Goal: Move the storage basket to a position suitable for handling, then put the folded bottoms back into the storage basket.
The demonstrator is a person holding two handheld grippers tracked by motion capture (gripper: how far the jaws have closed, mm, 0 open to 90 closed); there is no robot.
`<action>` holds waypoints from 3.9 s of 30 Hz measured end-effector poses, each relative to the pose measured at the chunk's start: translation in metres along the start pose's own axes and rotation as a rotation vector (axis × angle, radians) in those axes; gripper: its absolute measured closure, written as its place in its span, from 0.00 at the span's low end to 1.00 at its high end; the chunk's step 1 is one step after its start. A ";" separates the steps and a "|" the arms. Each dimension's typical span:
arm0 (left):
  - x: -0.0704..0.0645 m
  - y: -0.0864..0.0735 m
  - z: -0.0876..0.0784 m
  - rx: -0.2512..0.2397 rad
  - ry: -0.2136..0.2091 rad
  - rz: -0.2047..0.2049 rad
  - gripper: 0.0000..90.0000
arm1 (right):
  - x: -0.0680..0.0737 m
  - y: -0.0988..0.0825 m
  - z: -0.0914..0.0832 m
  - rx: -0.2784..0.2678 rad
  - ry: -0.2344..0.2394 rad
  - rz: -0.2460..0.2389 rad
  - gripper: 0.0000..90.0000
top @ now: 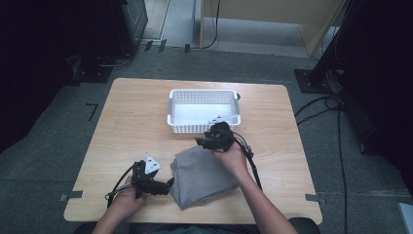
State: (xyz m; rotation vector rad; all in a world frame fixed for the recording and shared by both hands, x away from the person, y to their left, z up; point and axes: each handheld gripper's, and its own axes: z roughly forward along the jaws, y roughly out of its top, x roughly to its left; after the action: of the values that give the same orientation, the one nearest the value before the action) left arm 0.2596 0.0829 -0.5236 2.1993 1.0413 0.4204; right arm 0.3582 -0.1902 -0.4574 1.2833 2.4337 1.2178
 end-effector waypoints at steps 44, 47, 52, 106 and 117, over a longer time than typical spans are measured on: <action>0.000 0.000 0.001 -0.004 -0.002 -0.003 0.00 | -0.013 -0.089 -0.028 0.112 -0.100 0.032 0.14; 0.000 0.000 0.001 -0.004 -0.001 -0.003 0.00 | -0.015 -0.091 -0.025 0.114 -0.083 0.063 0.13; 0.000 0.000 0.001 -0.004 -0.002 -0.003 0.00 | -0.013 -0.091 -0.020 0.097 -0.102 0.029 0.07; 0.000 0.000 0.001 -0.006 -0.001 -0.003 0.00 | 0.011 0.017 -0.064 0.227 -0.006 0.138 0.80; 0.000 0.001 0.001 -0.004 -0.001 -0.002 0.00 | 0.018 0.055 -0.088 0.199 -0.010 0.118 0.80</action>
State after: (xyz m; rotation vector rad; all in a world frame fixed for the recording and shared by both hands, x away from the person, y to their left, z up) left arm 0.2603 0.0824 -0.5237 2.1943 1.0411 0.4197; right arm 0.3415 -0.2124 -0.3557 1.5006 2.5583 1.0111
